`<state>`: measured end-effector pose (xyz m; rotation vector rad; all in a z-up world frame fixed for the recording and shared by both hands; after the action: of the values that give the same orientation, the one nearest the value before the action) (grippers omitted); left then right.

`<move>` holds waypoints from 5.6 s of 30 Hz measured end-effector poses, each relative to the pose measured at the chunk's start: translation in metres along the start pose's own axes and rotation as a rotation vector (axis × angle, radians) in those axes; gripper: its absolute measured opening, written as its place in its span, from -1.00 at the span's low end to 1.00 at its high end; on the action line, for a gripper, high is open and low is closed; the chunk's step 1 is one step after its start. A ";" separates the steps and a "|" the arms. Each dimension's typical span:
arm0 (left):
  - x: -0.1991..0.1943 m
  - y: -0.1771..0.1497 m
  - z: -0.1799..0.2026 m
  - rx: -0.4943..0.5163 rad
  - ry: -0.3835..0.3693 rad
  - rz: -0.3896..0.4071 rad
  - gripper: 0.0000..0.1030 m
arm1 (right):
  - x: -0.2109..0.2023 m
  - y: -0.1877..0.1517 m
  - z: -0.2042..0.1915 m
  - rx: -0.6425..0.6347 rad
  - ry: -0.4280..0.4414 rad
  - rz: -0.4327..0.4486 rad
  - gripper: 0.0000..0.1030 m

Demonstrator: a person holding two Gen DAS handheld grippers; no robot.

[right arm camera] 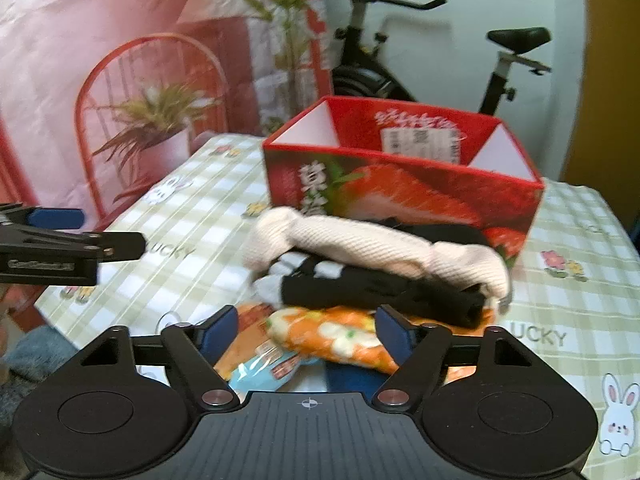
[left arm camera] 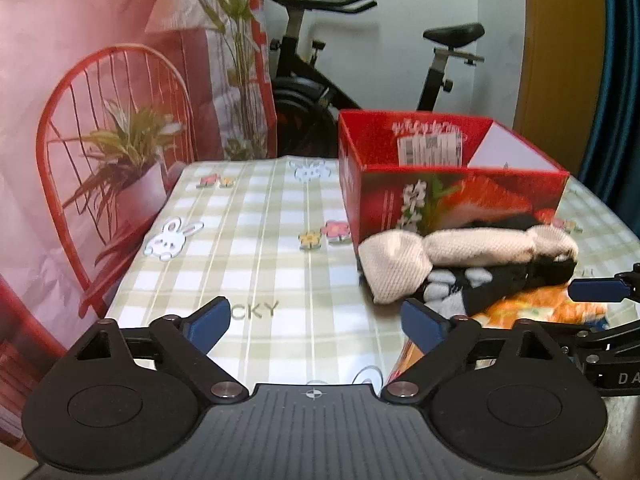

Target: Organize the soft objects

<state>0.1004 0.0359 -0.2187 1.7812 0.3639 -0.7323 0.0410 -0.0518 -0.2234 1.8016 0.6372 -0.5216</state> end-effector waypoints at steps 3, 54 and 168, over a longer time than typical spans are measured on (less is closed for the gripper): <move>0.007 -0.008 -0.001 -0.019 -0.041 -0.028 0.58 | 0.005 -0.006 -0.008 -0.025 0.023 -0.039 0.25; 0.095 -0.051 -0.039 -0.360 -0.476 -0.187 -0.14 | 0.127 -0.016 -0.078 -0.260 0.240 -0.261 0.43; 0.120 0.163 0.016 -0.060 -0.347 0.059 -0.03 | 0.132 0.187 0.079 -0.123 0.122 0.033 0.33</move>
<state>0.2807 -0.0468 -0.1772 1.5657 0.0989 -0.9593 0.2594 -0.1519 -0.1969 1.7340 0.7071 -0.3448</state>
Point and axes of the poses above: each gripper's, at about its wrist camera, not at the fingertips, and x roughly the way its jaws point, z to its right, y to its top, the point moved 6 cm from there along x, roughly the way its jaws point, and after that the axes turned 9 degrees about x, right-handed, at the moved point
